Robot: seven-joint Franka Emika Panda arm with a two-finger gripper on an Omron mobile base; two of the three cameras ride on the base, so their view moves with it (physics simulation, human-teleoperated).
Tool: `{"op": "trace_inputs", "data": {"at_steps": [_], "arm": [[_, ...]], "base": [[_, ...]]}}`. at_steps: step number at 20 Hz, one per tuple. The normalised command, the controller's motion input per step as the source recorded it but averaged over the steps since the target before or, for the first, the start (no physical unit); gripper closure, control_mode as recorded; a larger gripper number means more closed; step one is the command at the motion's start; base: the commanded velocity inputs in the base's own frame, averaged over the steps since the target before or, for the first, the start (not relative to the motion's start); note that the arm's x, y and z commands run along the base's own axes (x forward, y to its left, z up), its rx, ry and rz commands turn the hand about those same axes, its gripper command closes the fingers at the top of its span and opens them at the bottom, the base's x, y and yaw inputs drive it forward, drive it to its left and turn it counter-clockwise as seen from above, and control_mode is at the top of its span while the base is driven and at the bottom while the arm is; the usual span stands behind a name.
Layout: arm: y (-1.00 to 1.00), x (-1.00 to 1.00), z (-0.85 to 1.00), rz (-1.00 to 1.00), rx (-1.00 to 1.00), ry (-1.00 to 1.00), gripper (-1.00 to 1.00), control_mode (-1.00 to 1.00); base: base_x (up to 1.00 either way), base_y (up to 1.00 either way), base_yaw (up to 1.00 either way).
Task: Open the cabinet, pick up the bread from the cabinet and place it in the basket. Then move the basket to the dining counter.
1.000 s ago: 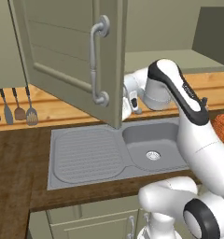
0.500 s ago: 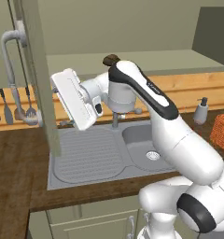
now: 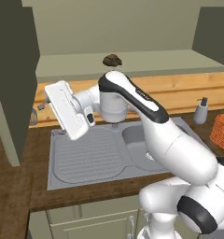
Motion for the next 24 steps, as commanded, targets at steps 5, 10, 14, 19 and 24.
{"op": "trace_inputs", "data": {"at_steps": [5, 10, 14, 19, 24], "arm": [[-0.89, 0.44, -0.19, -0.12, -0.23, -0.23, -1.00, -1.00], [-0.84, 0.42, -0.29, -0.04, -0.41, -0.53, -1.00, -1.00], [-0.66, 0.43, -0.36, -0.09, -0.62, -0.57, -1.00, -1.00], [-0.57, 0.20, -0.26, -0.28, -0.66, -0.35, -1.00, -1.00], [-0.34, 0.00, 0.22, -0.20, -0.39, -0.66, -1.00, -1.00]], "base": [[0.00, 0.00, 0.00], [0.00, 0.00, 0.00], [0.00, 0.00, 0.00], [0.00, 0.00, 0.00], [0.00, 0.00, 0.00]]}}
